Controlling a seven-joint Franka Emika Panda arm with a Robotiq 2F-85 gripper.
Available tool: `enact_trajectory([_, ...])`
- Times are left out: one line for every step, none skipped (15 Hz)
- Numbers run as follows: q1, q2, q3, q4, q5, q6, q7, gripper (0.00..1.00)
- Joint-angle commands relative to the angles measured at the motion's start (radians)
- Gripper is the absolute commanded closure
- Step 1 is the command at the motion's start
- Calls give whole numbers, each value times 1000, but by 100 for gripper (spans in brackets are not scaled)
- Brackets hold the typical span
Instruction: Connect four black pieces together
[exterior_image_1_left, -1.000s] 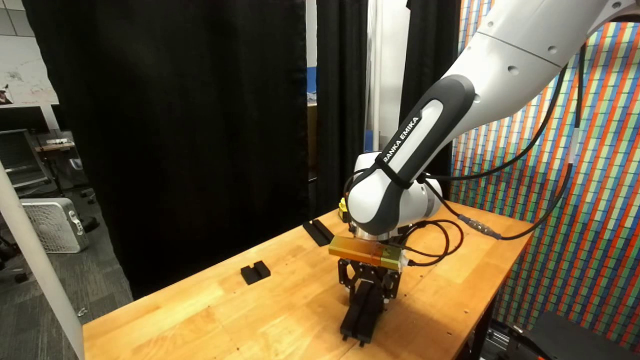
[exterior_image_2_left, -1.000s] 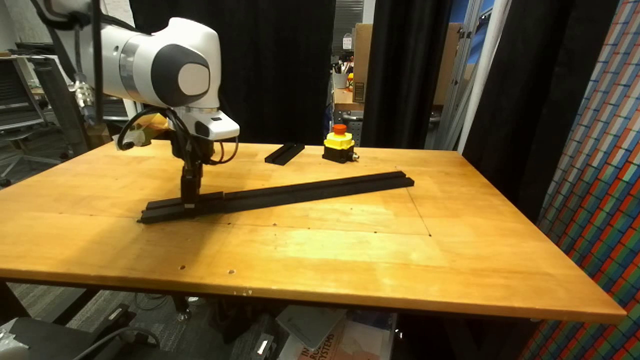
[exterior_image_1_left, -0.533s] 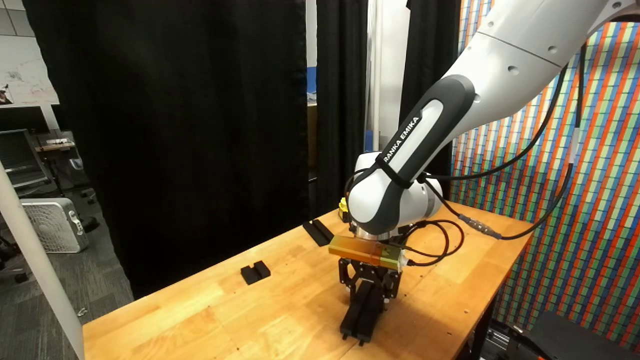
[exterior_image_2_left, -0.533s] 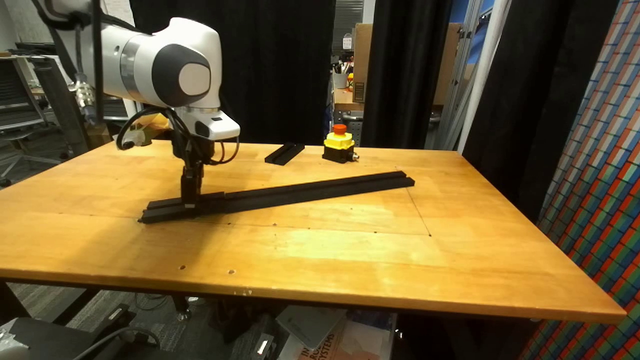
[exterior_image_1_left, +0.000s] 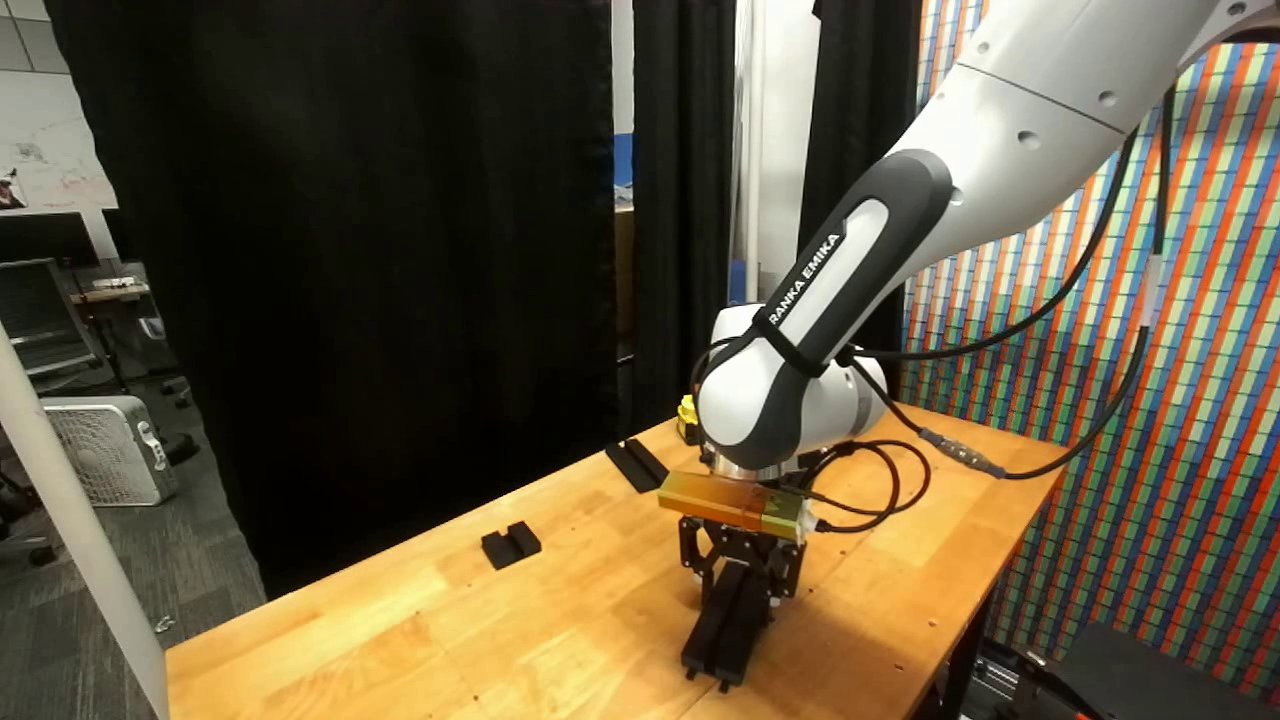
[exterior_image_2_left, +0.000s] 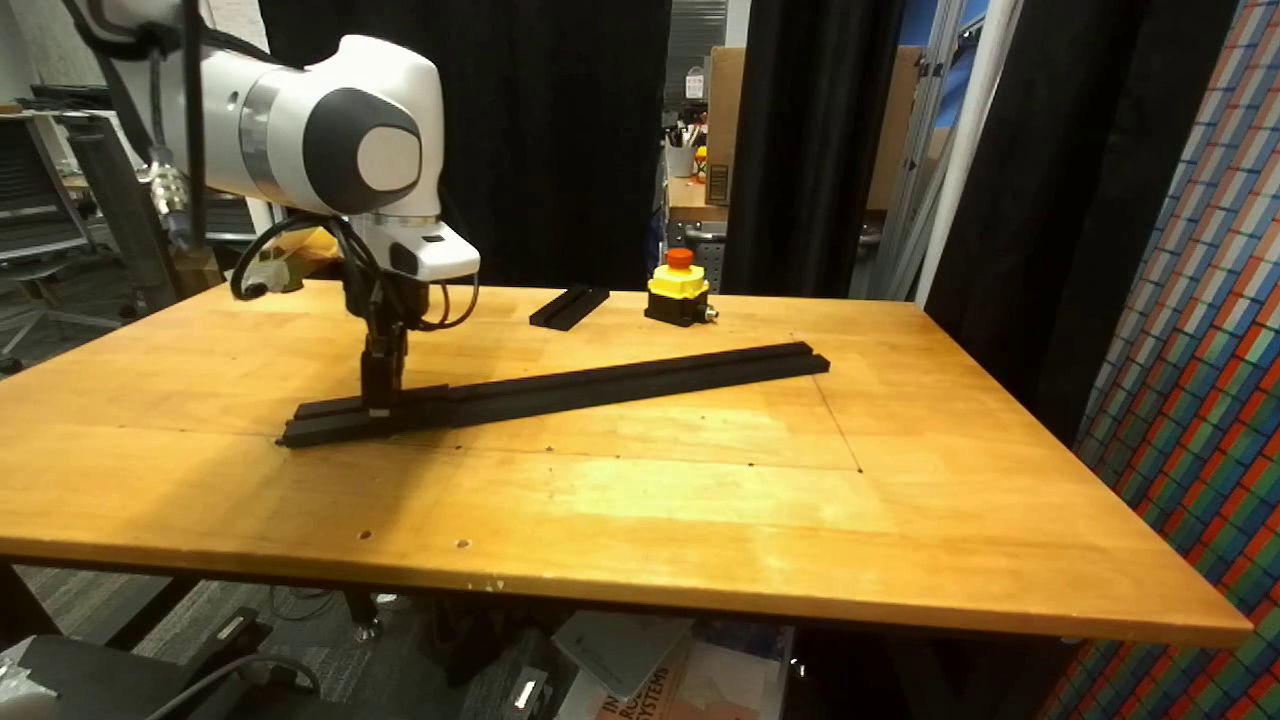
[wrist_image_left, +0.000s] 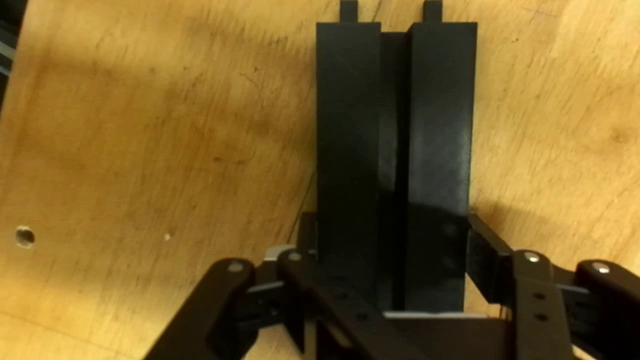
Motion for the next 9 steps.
enact_trajectory([-7,-38,-3,-22,15,-18,-4,55])
enact_trajectory([-8,-41,-4,-24,15,-19,-4,55])
enact_trajectory([-9,-44,-4,-26,17,-22,-4,55])
enact_trajectory([-10,-47,-4,-26,20,-29,-4,55])
enact_trajectory([-10,-49,-4,-26,22,-36,-5,55])
enact_trajectory([-12,-52,-5,-25,25,-45,-6,55])
enact_trajectory([-12,-55,-7,-26,23,-54,-4,55])
enact_trajectory([-12,-58,-8,-27,21,-59,-3,55])
enact_trajectory([-13,-60,-8,-28,22,-65,-4,55])
